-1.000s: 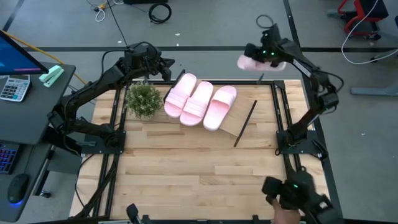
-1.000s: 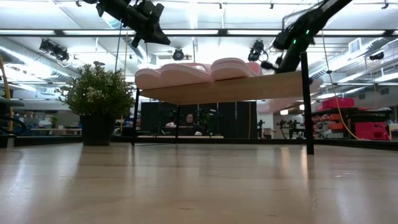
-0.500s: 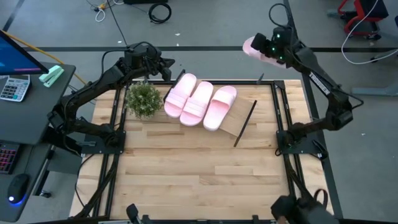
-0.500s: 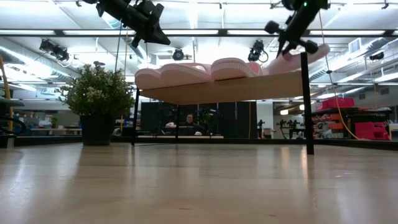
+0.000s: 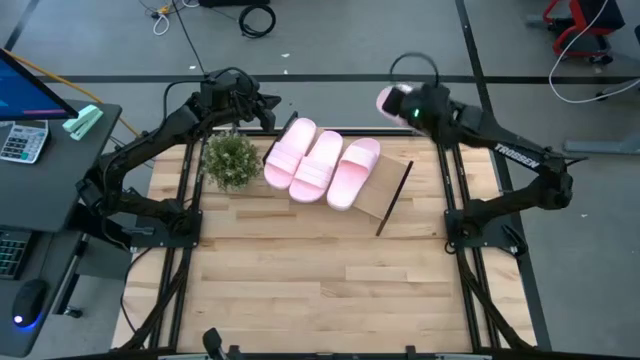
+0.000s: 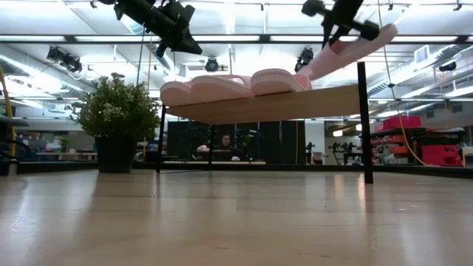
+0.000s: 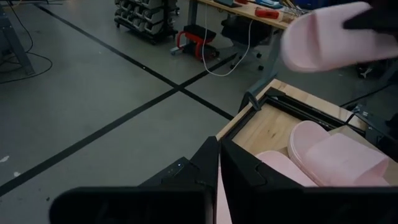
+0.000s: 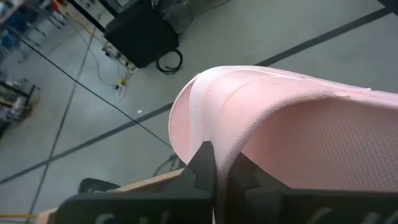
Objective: Pick and place slides into the shelf
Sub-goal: Put the pink slide on the shelf
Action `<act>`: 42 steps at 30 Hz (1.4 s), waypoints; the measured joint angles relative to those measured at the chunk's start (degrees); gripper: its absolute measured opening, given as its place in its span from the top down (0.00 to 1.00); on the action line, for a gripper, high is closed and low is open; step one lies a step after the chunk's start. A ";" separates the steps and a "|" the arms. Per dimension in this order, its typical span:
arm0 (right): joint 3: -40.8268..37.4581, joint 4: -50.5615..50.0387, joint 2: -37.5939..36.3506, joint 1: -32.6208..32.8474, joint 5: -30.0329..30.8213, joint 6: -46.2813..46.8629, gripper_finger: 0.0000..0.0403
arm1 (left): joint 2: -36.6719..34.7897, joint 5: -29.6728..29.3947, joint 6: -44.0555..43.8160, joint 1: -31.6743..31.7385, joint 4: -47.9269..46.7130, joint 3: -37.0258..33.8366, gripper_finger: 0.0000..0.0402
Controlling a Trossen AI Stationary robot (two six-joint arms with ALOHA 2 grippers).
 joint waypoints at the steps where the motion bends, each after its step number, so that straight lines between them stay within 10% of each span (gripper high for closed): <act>1: 0.00 -1.34 -0.17 2.71 2.24 2.68 0.98 | 0.00 0.00 0.02 0.00 0.00 0.00 0.95; 17: 0.00 -26.46 0.97 33.18 38.98 61.95 0.98 | 0.00 0.06 -3.83 -2.56 0.49 0.00 0.94; 42: 0.00 -17.84 1.54 31.01 40.77 46.47 0.98 | 2.25 0.00 -5.32 -22.12 8.55 0.04 0.97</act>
